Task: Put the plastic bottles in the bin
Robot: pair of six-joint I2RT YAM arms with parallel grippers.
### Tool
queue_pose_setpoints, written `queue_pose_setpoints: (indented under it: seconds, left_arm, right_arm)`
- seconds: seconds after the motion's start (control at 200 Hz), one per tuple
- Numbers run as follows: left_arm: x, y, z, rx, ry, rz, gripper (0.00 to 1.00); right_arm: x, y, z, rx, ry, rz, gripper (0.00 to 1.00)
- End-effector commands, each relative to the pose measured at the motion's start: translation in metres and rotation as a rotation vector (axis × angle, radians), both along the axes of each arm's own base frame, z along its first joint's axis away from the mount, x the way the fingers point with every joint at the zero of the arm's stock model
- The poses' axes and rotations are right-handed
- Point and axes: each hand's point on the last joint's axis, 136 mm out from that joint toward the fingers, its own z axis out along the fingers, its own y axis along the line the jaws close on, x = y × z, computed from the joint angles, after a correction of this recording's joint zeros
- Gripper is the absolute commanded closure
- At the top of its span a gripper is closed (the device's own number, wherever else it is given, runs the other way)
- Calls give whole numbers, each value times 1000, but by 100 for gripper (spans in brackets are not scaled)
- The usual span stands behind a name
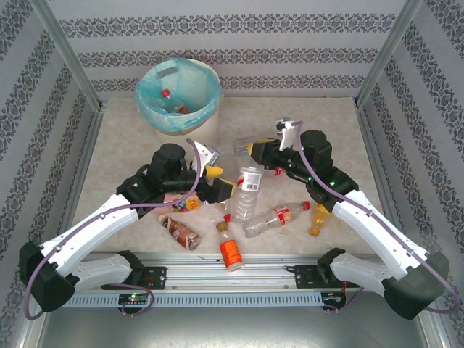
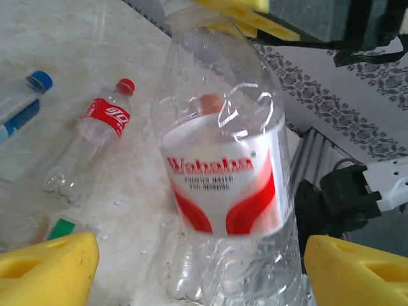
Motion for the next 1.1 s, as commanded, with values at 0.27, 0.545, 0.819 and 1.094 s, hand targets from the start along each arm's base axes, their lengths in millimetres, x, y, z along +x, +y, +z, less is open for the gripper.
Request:
queue_pose_setpoints:
  seconds: [0.27,0.545,0.819,1.094]
  left_arm:
    - [-18,-21,20,-150,65,-130,17]
    - [-17,-19,24,-148,46,-119,36]
    - [16,21,89,-114,-241,162,53]
    - [87,98,227,-4,-652,637,48]
  right_arm:
    - [-30,47,47,77,-161,161,87]
    - [-42,64,60,100,-193,208,85]
    - [-31,15,93,97,-275,-69,5]
    - [-42,-87,136,102,-395,-471,2]
